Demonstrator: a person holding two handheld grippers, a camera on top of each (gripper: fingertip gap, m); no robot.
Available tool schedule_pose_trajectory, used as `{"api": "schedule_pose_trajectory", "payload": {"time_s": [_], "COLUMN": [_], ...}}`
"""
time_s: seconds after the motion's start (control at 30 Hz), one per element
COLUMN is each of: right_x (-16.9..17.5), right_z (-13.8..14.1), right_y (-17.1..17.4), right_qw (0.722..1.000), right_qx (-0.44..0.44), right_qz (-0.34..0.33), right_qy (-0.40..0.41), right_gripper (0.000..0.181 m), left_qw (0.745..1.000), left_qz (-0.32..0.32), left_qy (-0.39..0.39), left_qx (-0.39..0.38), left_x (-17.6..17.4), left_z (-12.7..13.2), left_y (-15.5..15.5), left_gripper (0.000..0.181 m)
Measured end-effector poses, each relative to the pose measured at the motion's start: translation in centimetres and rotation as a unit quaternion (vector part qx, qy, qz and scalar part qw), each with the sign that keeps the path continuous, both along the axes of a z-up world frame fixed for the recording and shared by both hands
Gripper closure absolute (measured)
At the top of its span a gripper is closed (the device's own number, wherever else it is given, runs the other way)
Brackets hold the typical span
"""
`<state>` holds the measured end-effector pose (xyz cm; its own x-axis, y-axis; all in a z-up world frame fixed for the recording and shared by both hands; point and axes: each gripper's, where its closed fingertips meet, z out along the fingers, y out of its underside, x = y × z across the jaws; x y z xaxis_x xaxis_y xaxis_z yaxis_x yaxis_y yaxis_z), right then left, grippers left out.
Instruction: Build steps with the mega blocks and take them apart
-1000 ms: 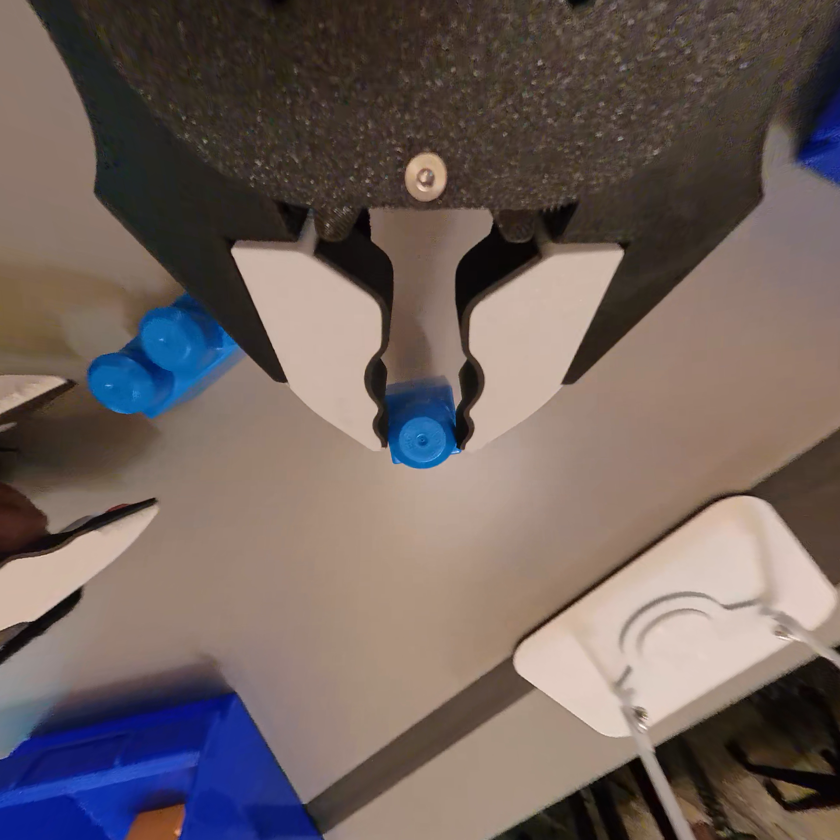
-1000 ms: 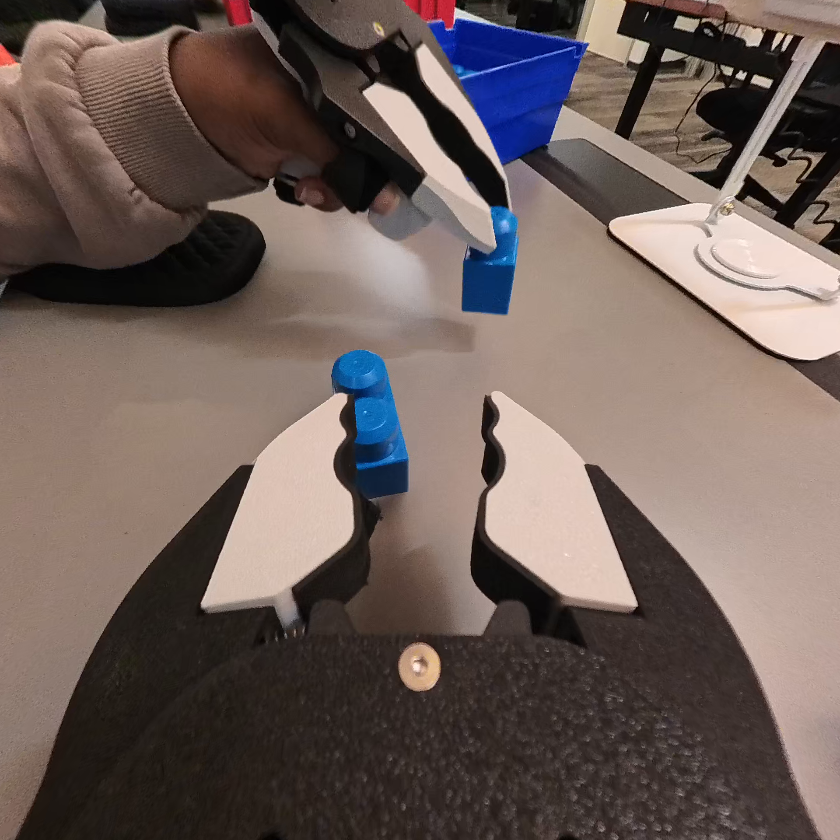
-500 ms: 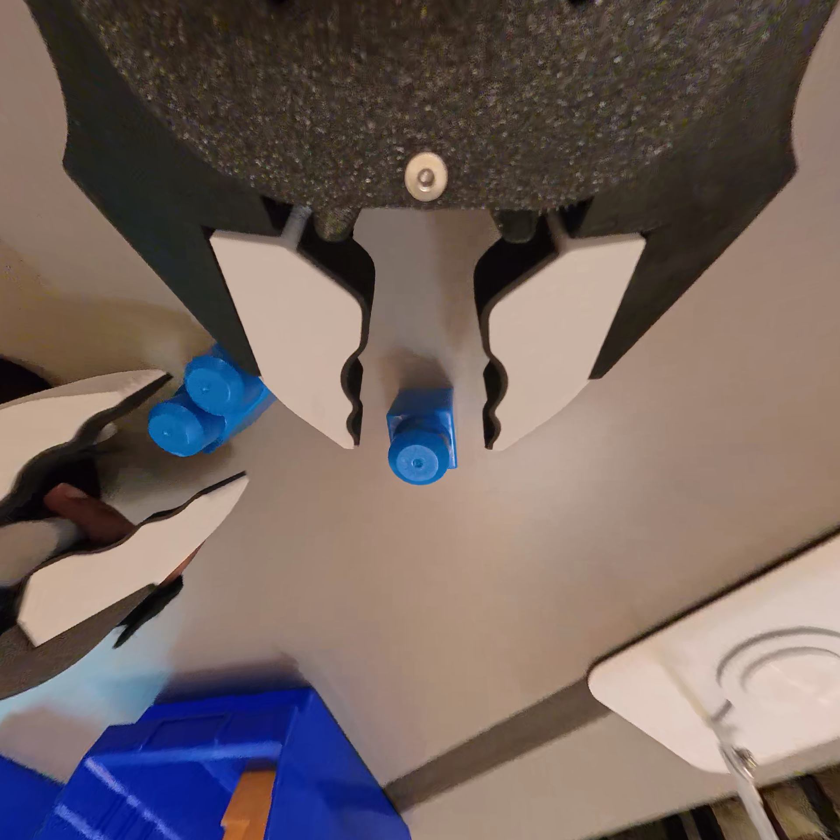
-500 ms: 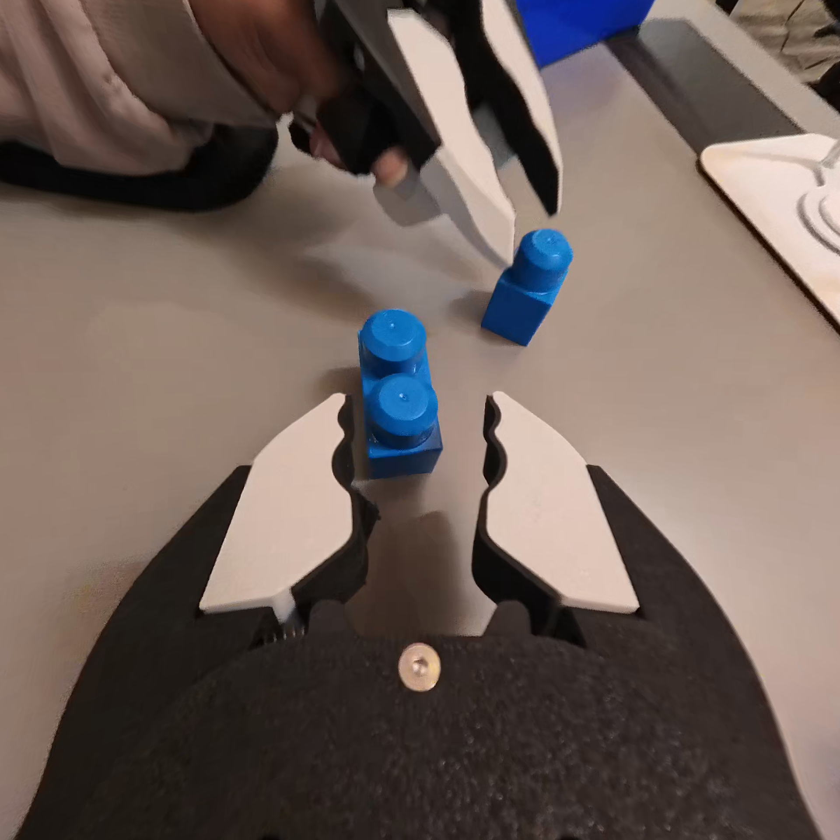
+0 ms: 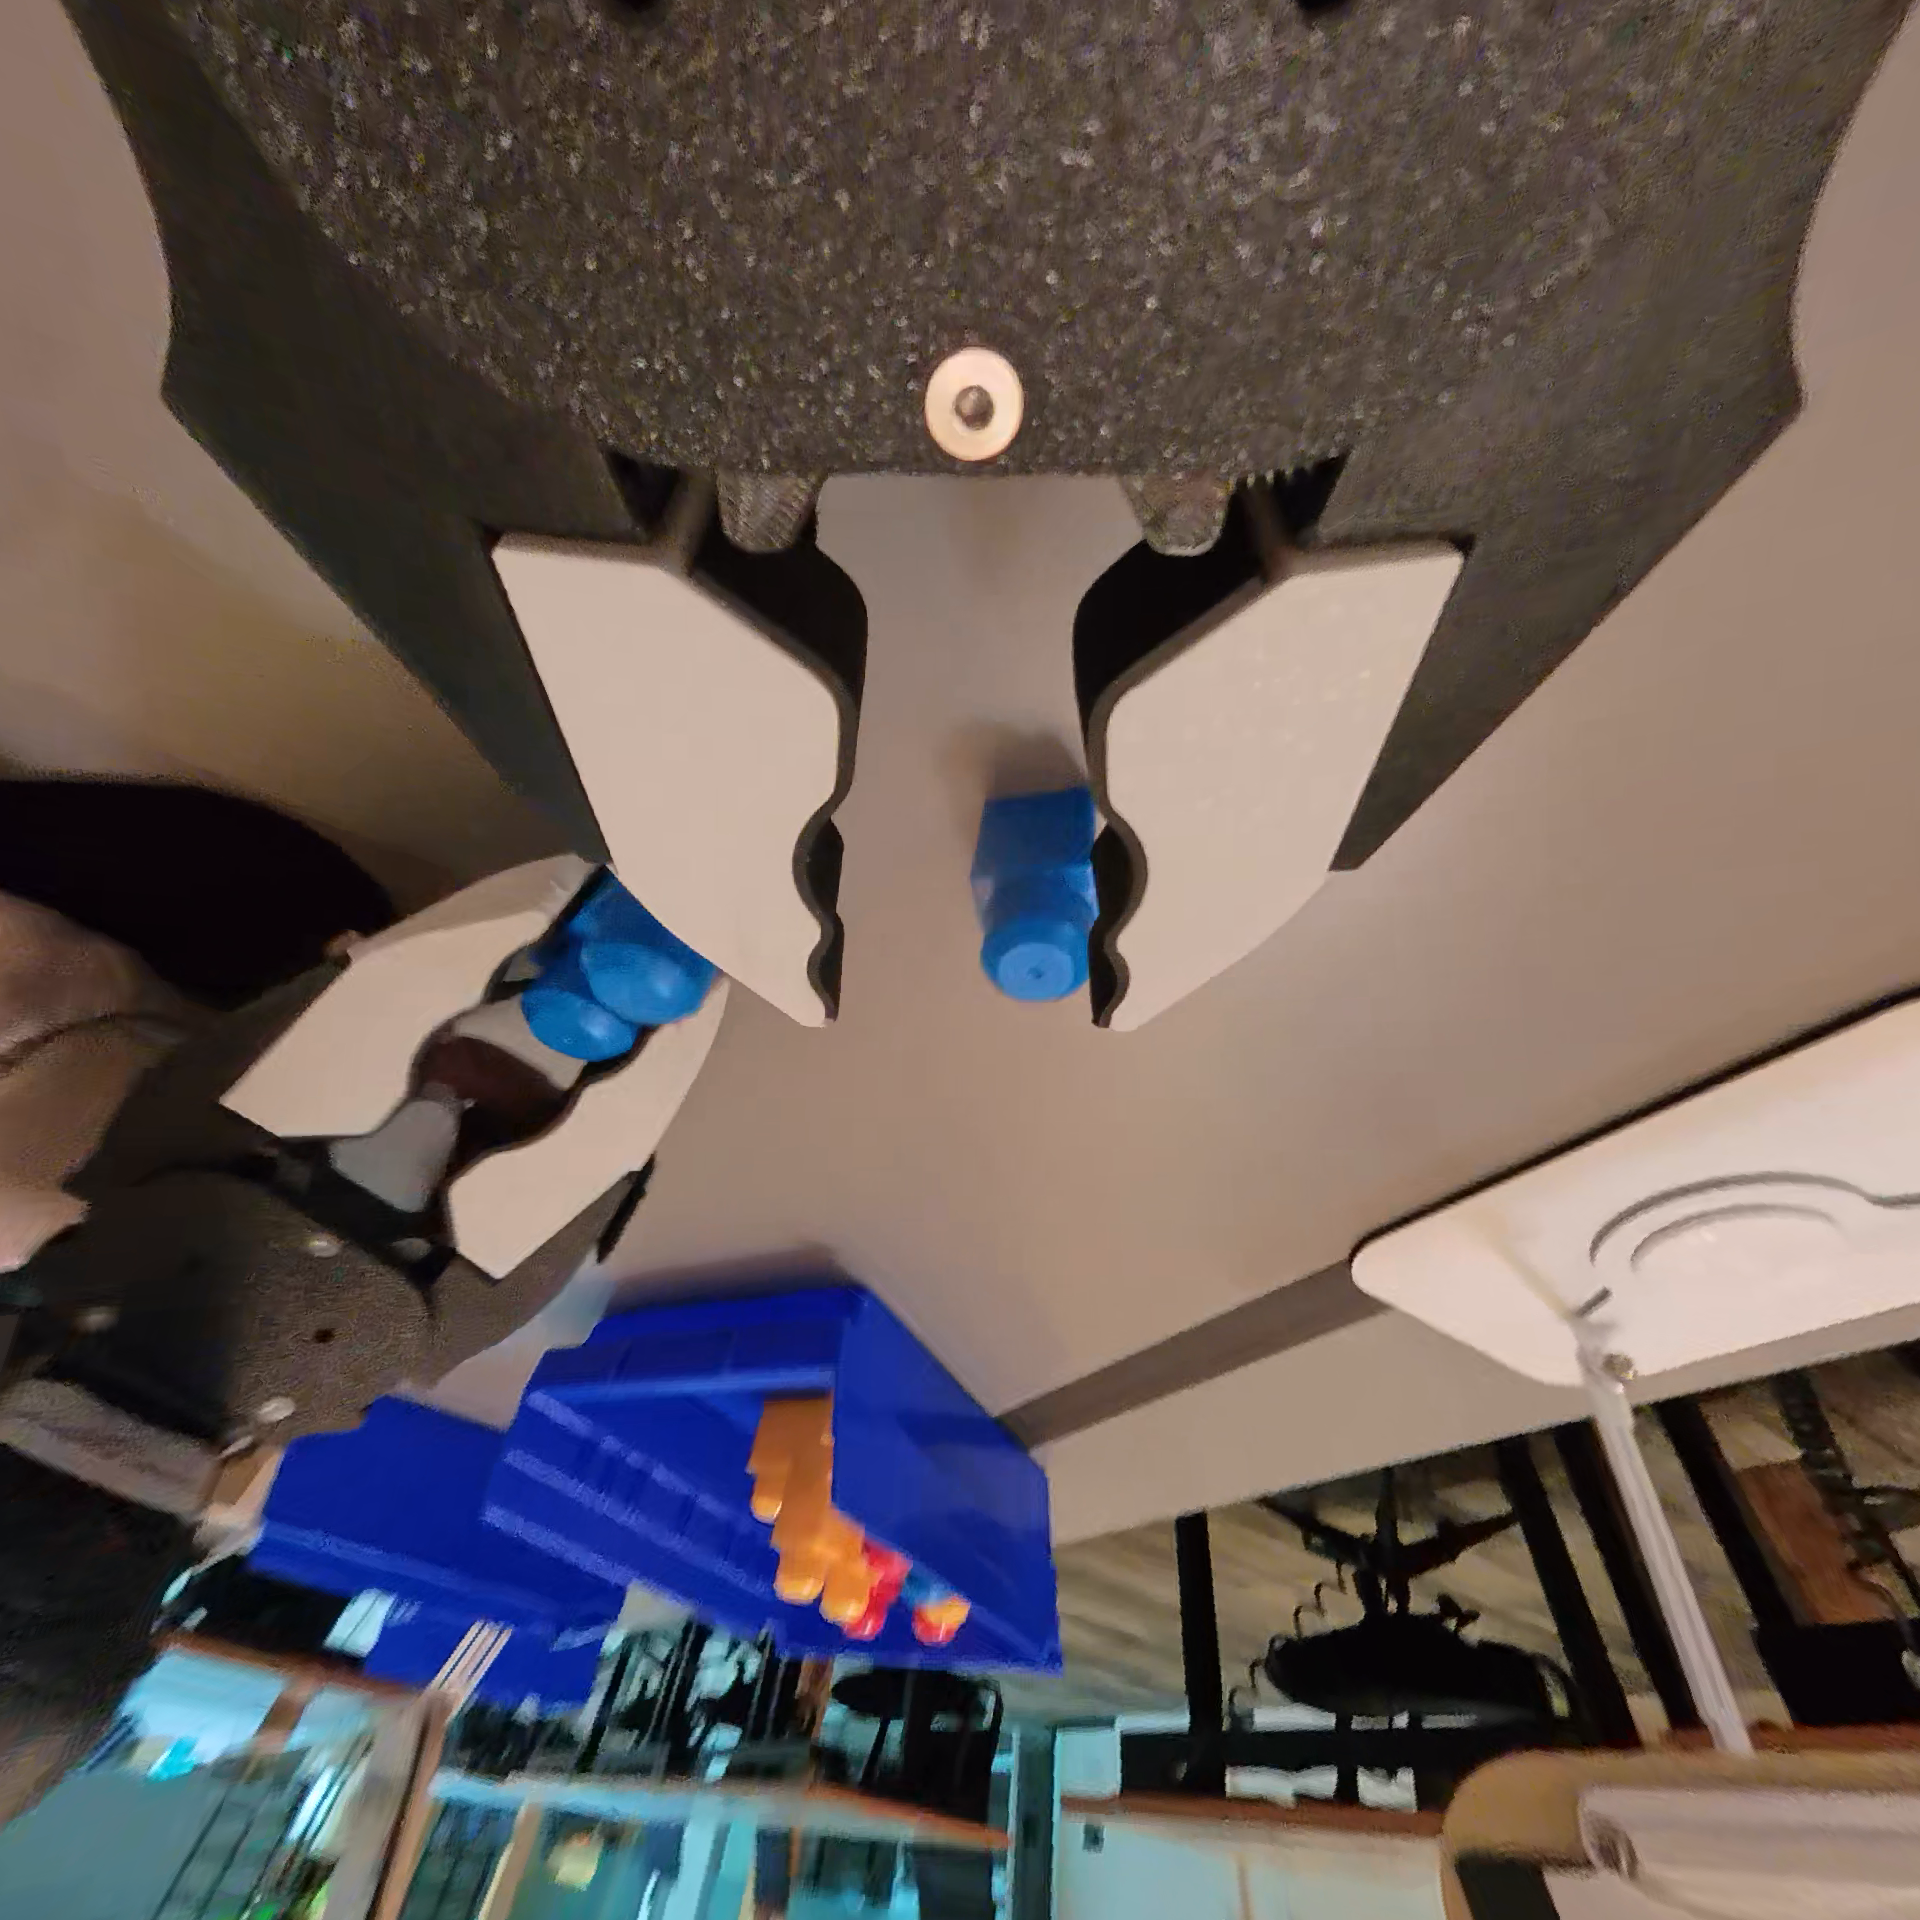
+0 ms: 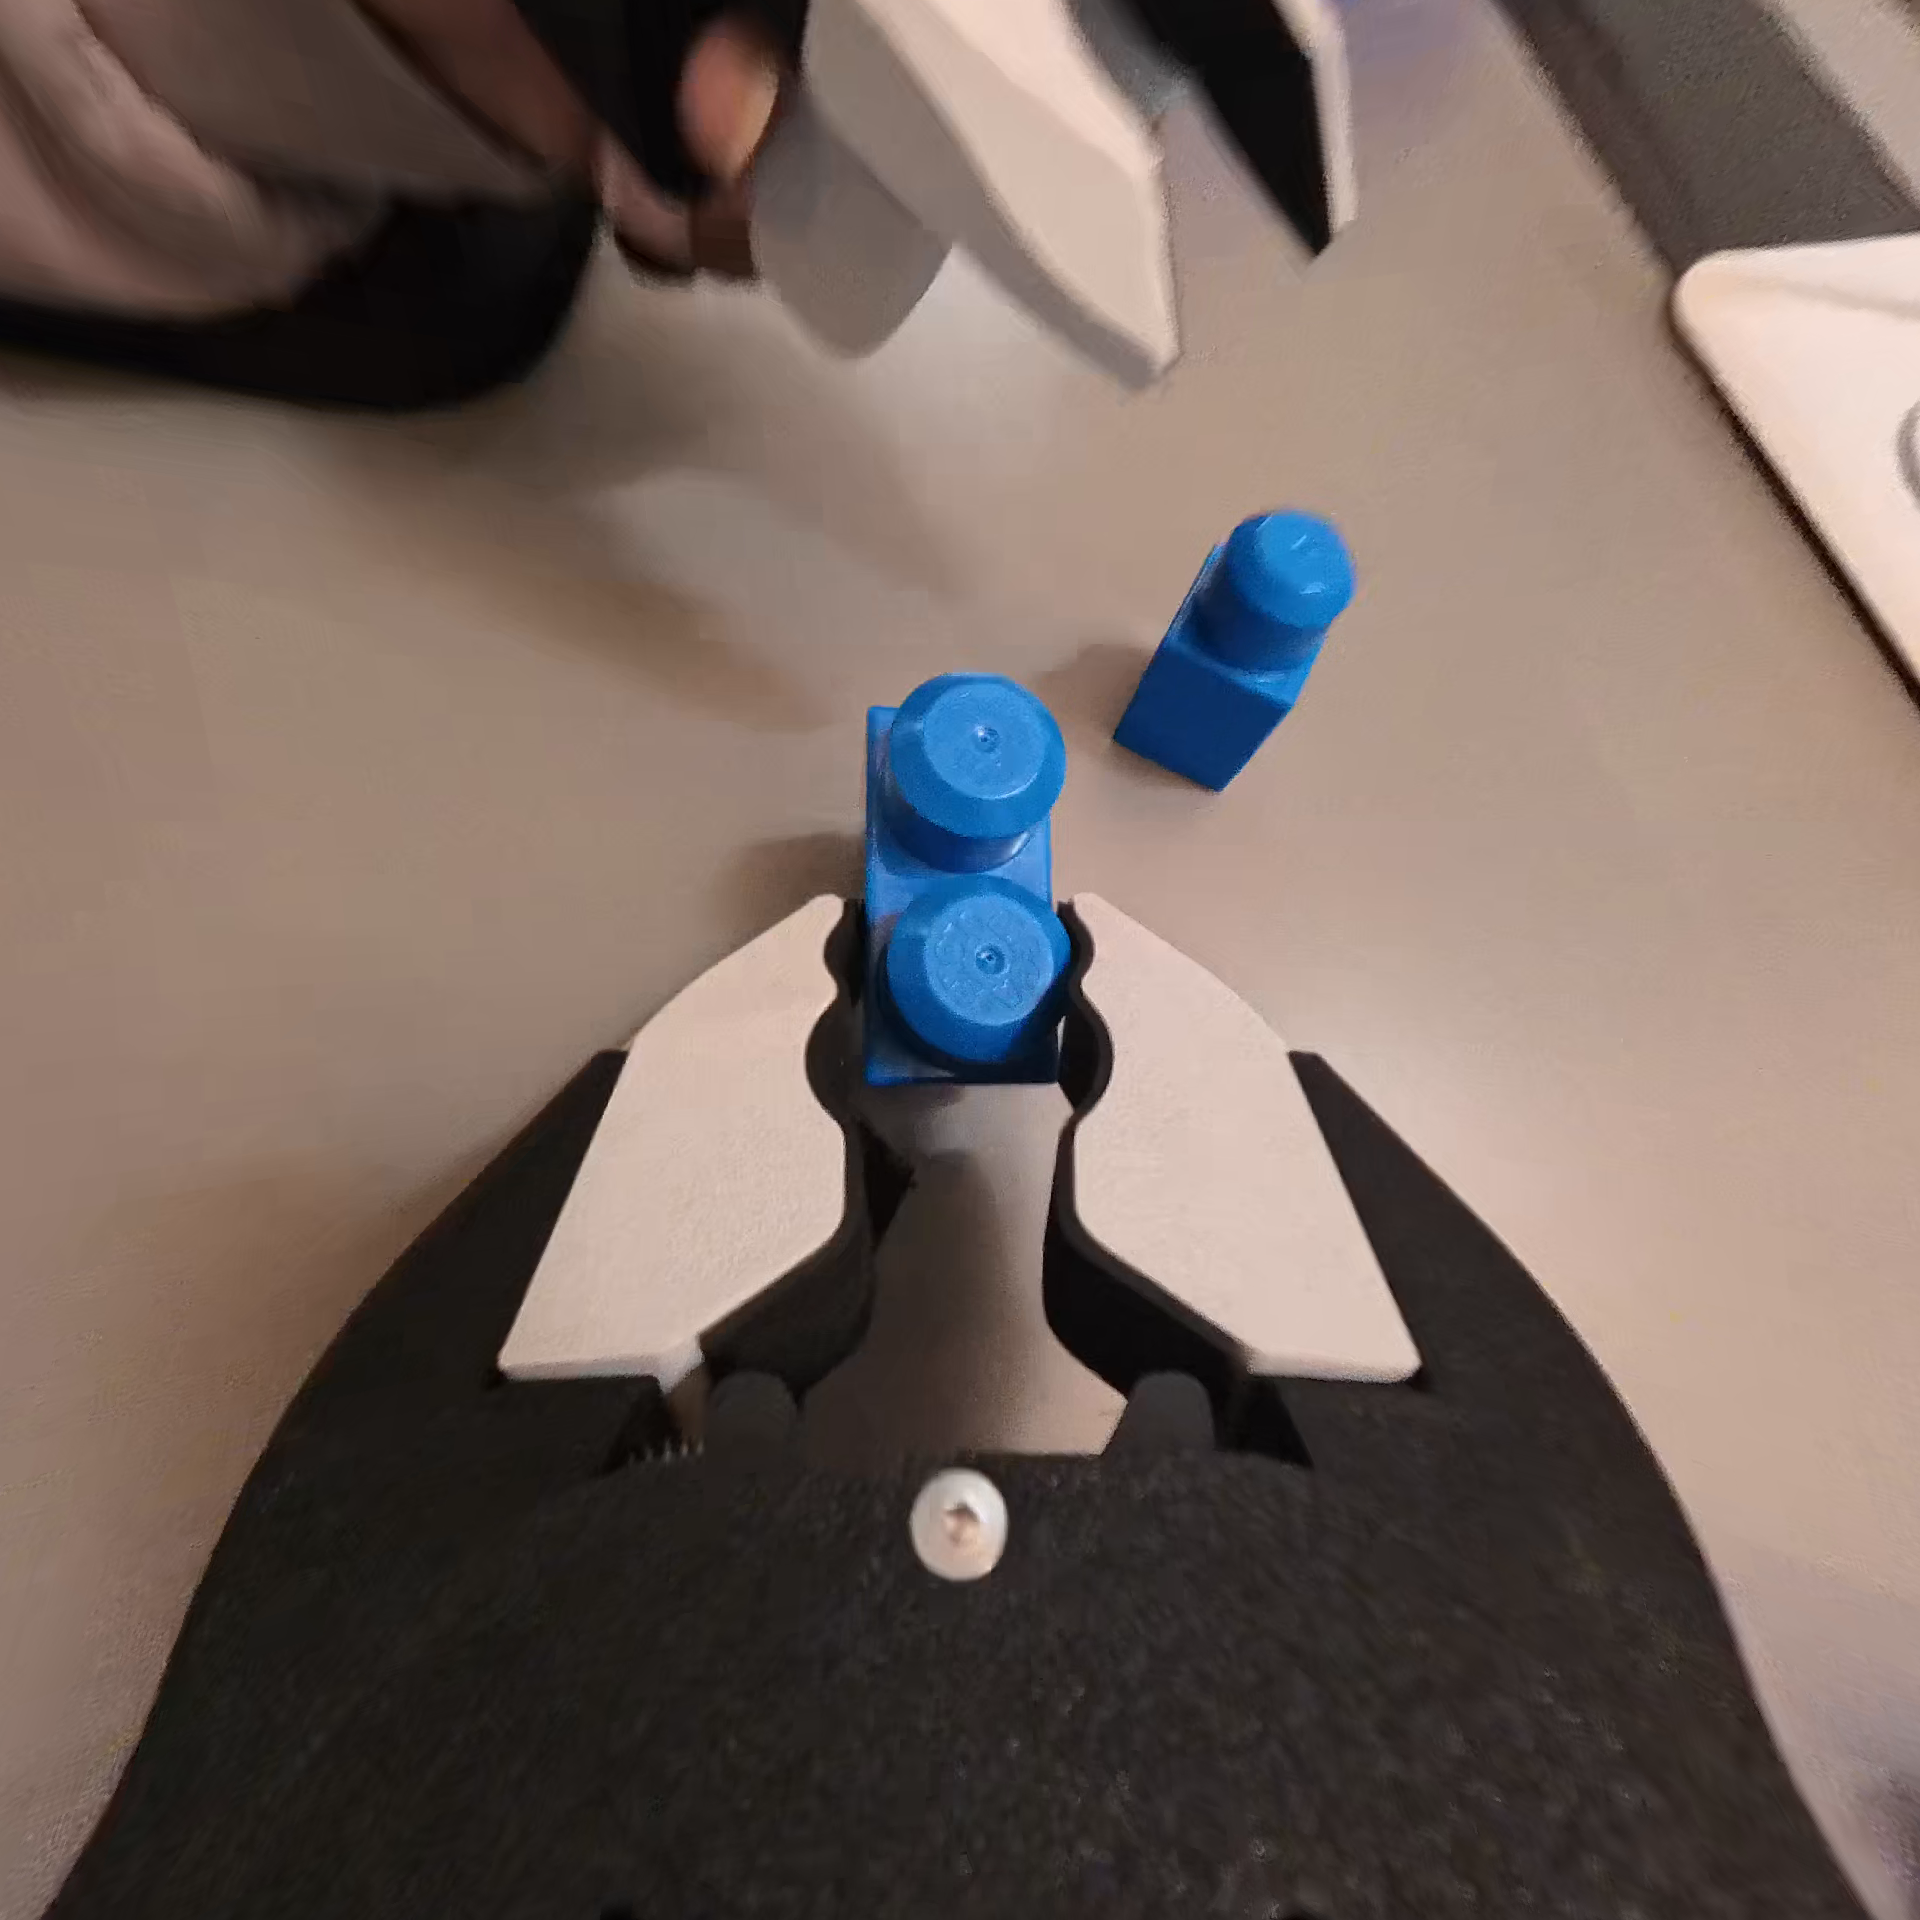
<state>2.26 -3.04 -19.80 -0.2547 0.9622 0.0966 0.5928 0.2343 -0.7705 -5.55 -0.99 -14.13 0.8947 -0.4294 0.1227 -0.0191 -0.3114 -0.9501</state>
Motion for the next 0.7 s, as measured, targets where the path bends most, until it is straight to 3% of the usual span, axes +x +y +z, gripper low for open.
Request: {"api": "schedule_pose_trajectory", "payload": {"time_s": [0.03,0.13,0.23,0.3,0.4,0.53,0.7], "right_x": [-0.1,-0.5,-0.2,0.1,-0.3,-1.5,-2.3], "right_z": [1.3,6.2,11.5,13.4,14.0,13.2,12.2], "right_y": [0.2,1.3,1.8,1.7,0.2,-1.9,-3.5], "right_qw": [0.999,0.98,0.93,0.899,0.877,0.881,0.888], "right_qx": [-0.025,-0.097,-0.197,-0.251,-0.298,-0.302,-0.305], "right_qz": [-0.007,-0.035,-0.041,-0.031,-0.004,0.019,0.041], "right_qy": [0.036,0.169,0.307,0.357,0.376,0.365,0.343], "right_gripper": [0.146,0.146,0.146,0.146,0.146,0.146,0.146], "left_qw": [1.0,0.995,0.986,0.977,0.965,0.955,0.952], "left_qz": [-0.004,-0.031,-0.071,-0.102,-0.143,-0.17,-0.177], "left_qy": [-0.017,-0.076,-0.129,-0.162,-0.188,-0.204,-0.205], "left_qx": [0.013,0.051,0.081,0.097,0.116,0.131,0.141], "left_x": [0.1,0.9,2.0,3.2,5.1,6.7,6.8], "left_z": [0.6,2.9,4.7,5.7,6.7,7.5,7.8], "left_y": [-0.1,-0.6,-1.4,-2.1,-3.1,-4.0,-4.4], "left_gripper": [0.135,0.131,0.125,0.122,0.118,0.12,0.14]}}
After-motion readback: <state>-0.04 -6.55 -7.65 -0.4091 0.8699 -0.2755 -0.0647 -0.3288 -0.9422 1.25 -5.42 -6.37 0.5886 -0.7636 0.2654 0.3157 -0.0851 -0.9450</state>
